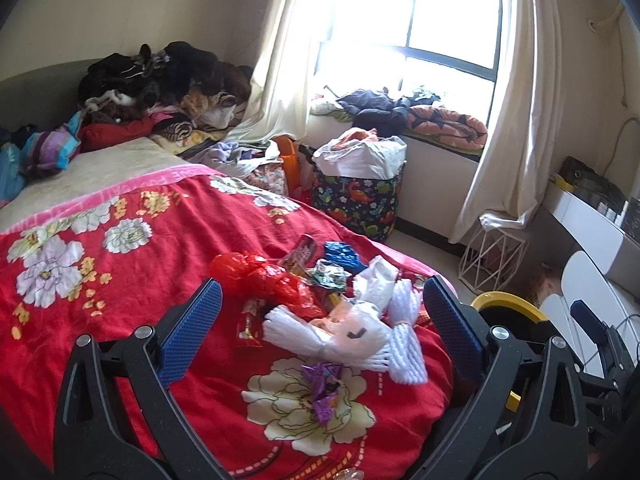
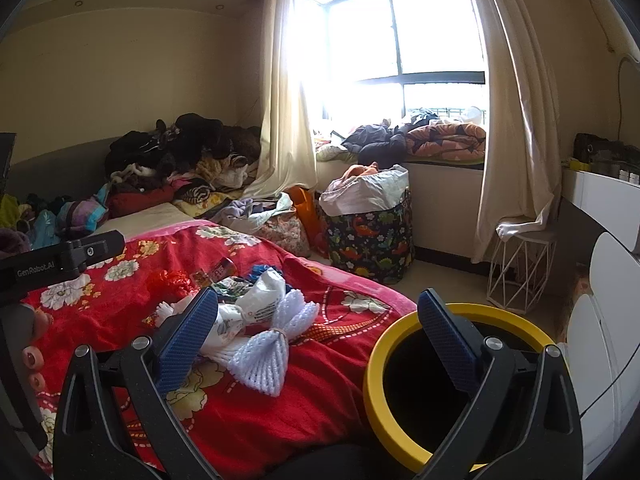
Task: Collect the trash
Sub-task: 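Grasp the white plastic bag with left tool while right tool grasps white mesh net, then carry the bag with left tool while right tool carries the net to the bin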
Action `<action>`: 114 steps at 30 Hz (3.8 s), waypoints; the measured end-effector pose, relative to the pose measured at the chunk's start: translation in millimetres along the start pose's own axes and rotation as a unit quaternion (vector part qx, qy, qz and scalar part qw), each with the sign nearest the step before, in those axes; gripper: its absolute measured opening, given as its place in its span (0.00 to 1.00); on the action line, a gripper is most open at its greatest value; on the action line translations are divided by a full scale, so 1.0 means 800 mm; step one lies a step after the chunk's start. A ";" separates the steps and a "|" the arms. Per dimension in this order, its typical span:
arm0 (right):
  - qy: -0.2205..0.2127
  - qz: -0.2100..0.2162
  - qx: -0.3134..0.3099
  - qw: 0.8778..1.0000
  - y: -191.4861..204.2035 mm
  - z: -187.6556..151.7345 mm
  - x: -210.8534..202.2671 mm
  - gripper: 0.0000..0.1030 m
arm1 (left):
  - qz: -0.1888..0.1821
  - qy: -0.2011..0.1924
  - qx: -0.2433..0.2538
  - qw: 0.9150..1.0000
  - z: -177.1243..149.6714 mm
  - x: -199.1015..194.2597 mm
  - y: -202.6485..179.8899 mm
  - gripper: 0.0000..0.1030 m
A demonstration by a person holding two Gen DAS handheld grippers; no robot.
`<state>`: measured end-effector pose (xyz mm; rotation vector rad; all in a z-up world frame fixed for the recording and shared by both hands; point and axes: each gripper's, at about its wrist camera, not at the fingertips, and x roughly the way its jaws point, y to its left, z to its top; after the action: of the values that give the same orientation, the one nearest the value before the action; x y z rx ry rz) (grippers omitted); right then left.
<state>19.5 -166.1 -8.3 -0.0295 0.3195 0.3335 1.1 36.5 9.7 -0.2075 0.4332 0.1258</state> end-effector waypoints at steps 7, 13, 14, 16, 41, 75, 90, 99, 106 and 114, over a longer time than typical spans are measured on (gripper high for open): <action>0.027 0.024 -0.019 0.999 0.018 0.008 0.037 0.94 | 0.019 0.003 -0.026 0.999 0.009 0.012 0.034 0.90; 0.055 0.027 -0.010 0.998 0.012 0.011 0.073 0.94 | -0.001 0.005 -0.032 0.999 0.014 0.028 0.051 0.90; 0.058 0.028 -0.006 0.998 0.008 0.011 0.078 0.94 | 0.001 0.008 -0.029 1.000 0.014 0.031 0.049 0.90; 0.072 0.026 -0.004 0.997 0.003 0.012 0.091 0.94 | 0.003 0.019 -0.020 1.000 0.016 0.041 0.045 0.90; 0.271 0.086 0.103 0.953 -0.050 -0.007 0.253 0.74 | -0.063 0.144 0.097 0.983 -0.037 0.131 -0.029 0.68; 0.243 0.128 0.150 0.950 -0.058 0.008 0.195 0.25 | -0.096 0.119 0.045 0.987 -0.006 0.117 -0.030 0.27; 0.199 0.108 0.170 0.959 -0.094 0.027 0.148 0.25 | -0.138 0.088 0.058 0.985 0.014 0.086 -0.061 0.27; 0.183 0.084 0.191 0.961 -0.131 0.030 0.124 0.25 | -0.158 0.090 0.073 0.981 0.008 0.081 -0.088 0.27; 0.169 0.054 0.206 0.962 -0.163 0.031 0.105 0.25 | -0.176 0.094 0.087 0.976 0.003 0.081 -0.115 0.27; 0.158 0.010 0.220 0.963 -0.201 0.024 0.083 0.25 | -0.191 0.101 0.101 0.971 -0.006 0.082 -0.140 0.27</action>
<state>137.4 -295.6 -14.9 0.3612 0.7052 0.2710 76.4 -68.1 -3.8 -0.0993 0.5977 -0.3200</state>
